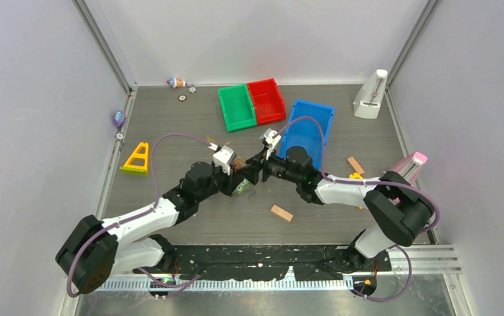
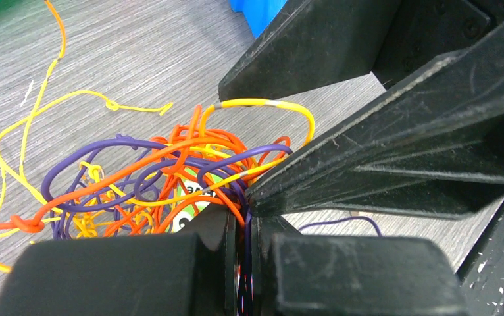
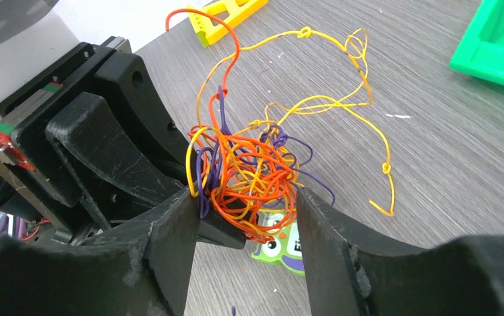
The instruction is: Untangle the cables
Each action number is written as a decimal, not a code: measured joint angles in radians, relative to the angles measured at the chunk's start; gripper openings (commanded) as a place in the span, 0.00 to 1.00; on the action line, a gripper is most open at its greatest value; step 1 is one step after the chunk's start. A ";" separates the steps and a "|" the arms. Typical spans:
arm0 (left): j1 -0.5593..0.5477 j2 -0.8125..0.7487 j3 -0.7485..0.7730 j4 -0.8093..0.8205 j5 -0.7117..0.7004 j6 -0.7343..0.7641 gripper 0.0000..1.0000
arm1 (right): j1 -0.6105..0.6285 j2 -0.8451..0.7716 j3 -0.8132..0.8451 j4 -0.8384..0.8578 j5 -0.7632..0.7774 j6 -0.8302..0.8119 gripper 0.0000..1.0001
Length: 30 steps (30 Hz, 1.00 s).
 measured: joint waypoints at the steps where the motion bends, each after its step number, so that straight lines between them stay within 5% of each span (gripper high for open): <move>1: 0.003 -0.010 -0.009 0.012 0.008 -0.002 0.00 | 0.000 0.002 0.000 0.009 -0.014 0.002 0.49; 4: 0.022 -0.045 -0.043 0.054 0.042 -0.006 0.00 | 0.000 0.008 0.000 0.042 -0.061 0.016 0.24; 7: 0.048 -0.066 -0.073 0.093 0.097 -0.012 0.03 | 0.003 0.011 0.000 0.064 -0.092 0.027 0.08; 10: 0.060 -0.069 -0.083 0.106 0.138 -0.013 0.18 | 0.004 0.011 0.000 0.065 -0.086 0.029 0.05; 18: 0.062 -0.072 -0.083 0.115 0.151 -0.013 0.37 | -0.002 -0.007 -0.018 0.039 -0.003 0.029 0.05; 21: 0.062 -0.059 -0.071 0.106 0.143 -0.017 0.23 | -0.006 -0.010 -0.026 0.035 0.008 0.029 0.05; 23: 0.062 -0.034 -0.047 0.089 0.133 -0.019 0.01 | -0.008 -0.010 -0.027 0.035 0.006 0.029 0.05; 25: 0.062 -0.004 -0.019 0.068 0.122 -0.027 0.00 | -0.008 -0.010 -0.027 0.036 0.000 0.029 0.05; 26: 0.062 0.006 -0.010 0.061 0.118 -0.023 0.00 | -0.008 -0.010 -0.027 0.036 -0.003 0.029 0.08; 28: 0.062 0.026 0.006 0.046 0.114 -0.025 0.00 | -0.008 -0.010 -0.027 0.036 -0.006 0.029 0.38; 29: 0.062 0.031 0.011 0.039 0.111 -0.026 0.00 | -0.008 -0.010 -0.027 0.036 -0.006 0.029 0.62; 30: 0.062 0.032 0.013 0.035 0.108 -0.026 0.00 | -0.008 -0.010 -0.027 0.036 -0.006 0.031 0.69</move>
